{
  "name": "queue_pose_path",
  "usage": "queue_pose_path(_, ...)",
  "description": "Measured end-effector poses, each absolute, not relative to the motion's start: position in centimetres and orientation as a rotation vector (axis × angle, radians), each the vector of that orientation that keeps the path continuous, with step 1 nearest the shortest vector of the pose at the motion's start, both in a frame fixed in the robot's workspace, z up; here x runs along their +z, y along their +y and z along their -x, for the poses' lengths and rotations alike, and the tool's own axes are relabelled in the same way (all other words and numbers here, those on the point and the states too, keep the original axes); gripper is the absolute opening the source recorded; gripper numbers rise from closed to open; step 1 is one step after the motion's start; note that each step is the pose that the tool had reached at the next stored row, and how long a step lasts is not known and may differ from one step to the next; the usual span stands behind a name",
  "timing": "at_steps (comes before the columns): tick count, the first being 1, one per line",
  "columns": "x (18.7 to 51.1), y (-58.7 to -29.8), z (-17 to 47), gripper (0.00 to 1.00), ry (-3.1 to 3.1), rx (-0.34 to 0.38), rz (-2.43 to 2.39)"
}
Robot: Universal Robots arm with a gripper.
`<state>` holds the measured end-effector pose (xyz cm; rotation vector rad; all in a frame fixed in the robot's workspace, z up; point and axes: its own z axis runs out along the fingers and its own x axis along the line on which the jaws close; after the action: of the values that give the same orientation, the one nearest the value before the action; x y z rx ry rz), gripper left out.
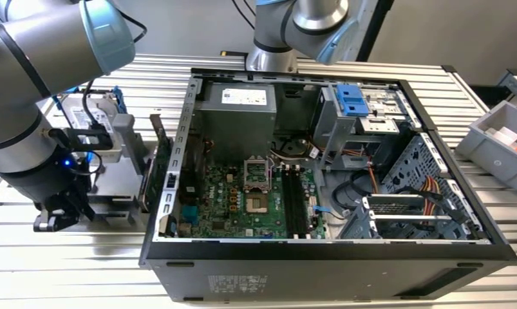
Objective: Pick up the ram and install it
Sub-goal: 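Pick up the ram and move it above insertion slot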
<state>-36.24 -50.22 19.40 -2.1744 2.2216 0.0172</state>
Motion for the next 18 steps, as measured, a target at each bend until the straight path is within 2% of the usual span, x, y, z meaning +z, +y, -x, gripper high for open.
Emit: queue_pose_path(18,21.9,-50.2,36.2,0.0,2.222,0.017,2.174)
